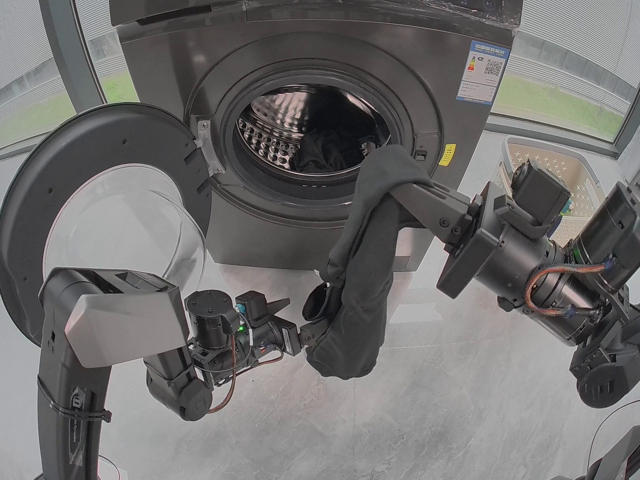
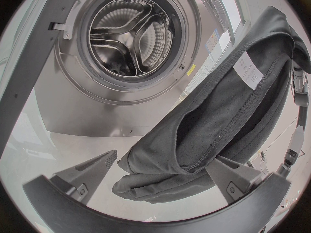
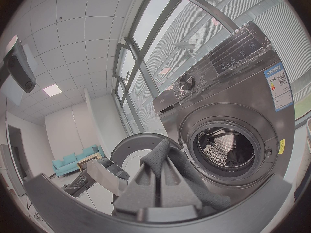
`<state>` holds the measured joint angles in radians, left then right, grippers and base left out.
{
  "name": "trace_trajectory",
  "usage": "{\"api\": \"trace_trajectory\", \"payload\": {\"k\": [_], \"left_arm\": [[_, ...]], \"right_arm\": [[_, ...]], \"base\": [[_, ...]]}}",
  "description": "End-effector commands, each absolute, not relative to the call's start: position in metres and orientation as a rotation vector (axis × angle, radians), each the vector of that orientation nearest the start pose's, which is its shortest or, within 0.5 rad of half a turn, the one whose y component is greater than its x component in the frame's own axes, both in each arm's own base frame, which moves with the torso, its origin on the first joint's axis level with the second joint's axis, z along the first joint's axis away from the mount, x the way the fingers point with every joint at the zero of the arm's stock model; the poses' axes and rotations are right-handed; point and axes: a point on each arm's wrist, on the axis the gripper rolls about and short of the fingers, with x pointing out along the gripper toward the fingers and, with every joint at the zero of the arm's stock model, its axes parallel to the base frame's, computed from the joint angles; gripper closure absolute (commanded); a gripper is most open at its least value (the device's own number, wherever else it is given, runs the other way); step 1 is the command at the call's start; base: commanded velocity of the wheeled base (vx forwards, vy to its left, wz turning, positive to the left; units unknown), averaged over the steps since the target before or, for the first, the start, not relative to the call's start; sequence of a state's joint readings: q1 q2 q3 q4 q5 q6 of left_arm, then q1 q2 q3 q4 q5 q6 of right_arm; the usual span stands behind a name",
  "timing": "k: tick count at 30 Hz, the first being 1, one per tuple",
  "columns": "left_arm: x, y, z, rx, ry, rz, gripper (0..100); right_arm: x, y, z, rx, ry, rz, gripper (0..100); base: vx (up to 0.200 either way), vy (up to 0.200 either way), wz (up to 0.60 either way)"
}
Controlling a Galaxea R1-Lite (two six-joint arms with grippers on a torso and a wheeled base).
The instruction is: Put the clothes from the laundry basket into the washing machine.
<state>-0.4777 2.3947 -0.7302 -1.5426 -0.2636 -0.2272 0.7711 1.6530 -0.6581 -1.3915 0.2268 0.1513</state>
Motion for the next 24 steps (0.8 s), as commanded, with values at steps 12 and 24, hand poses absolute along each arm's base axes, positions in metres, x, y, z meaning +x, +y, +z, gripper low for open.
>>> {"api": "trace_trajectory", "payload": {"k": [12,24], "left_arm": [[0.351,-0.199,-0.001,-0.205,0.174,-0.752,100],[0.337,-0.173,0.058,-0.219,0.065,-0.710,100]], "right_arm": [[0.196,0.197,0.228,0.244,-0.307,1.012,100],[0.214,0.175,0.222,0.217,-0.292,0.907,100]], "base": [[0.000,0.000,0.00],[0.000,0.000,0.00]]}}
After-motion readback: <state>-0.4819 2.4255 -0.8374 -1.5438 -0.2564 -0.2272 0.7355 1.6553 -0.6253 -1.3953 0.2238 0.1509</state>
